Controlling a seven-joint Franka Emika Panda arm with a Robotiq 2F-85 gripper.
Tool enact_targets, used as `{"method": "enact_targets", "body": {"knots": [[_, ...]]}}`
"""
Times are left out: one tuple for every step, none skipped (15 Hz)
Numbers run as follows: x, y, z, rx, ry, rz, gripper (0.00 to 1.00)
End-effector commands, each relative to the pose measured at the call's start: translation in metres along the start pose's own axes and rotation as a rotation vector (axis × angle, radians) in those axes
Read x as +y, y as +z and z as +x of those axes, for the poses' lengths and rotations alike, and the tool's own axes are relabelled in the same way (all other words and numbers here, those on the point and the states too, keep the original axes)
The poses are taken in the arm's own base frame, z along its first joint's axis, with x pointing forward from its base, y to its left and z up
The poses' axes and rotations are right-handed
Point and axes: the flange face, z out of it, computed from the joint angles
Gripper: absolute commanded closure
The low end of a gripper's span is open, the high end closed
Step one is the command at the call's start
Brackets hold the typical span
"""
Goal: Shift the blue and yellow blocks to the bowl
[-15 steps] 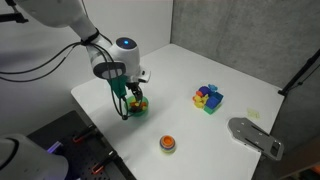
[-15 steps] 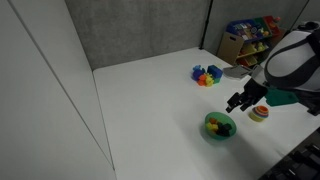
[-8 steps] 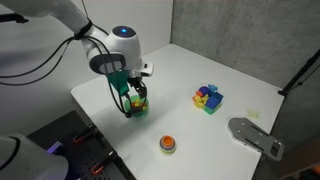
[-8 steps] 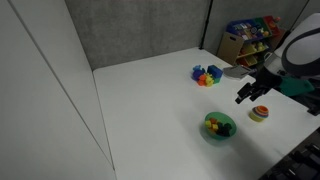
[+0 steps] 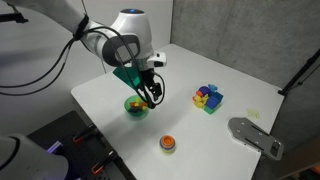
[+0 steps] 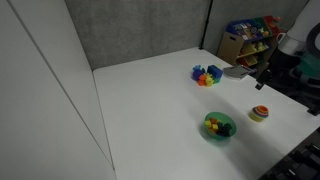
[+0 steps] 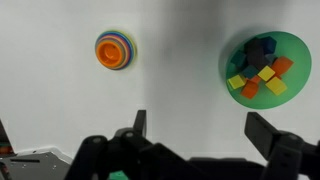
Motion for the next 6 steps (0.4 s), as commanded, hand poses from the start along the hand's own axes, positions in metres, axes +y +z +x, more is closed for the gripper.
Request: {"method": "enact_targets", "body": {"knots": [[0.015,-0.029,0.012,-0.067,-0.001,-0.050,0.00],[0.017,-0.034,0.015,-0.078,-0.002,-0.057,0.00],[0.019,-0.037,0.016,-0.092,-0.002,-0.062,0.00],[0.014,-0.026,0.012,-0.071,-0.007,-0.038,0.00],[0.015,-0.029,0.014,-0.080,-0.006,-0.042,0.00],[0.016,-0.031,0.015,-0.082,-0.006,-0.043,0.00]]}}
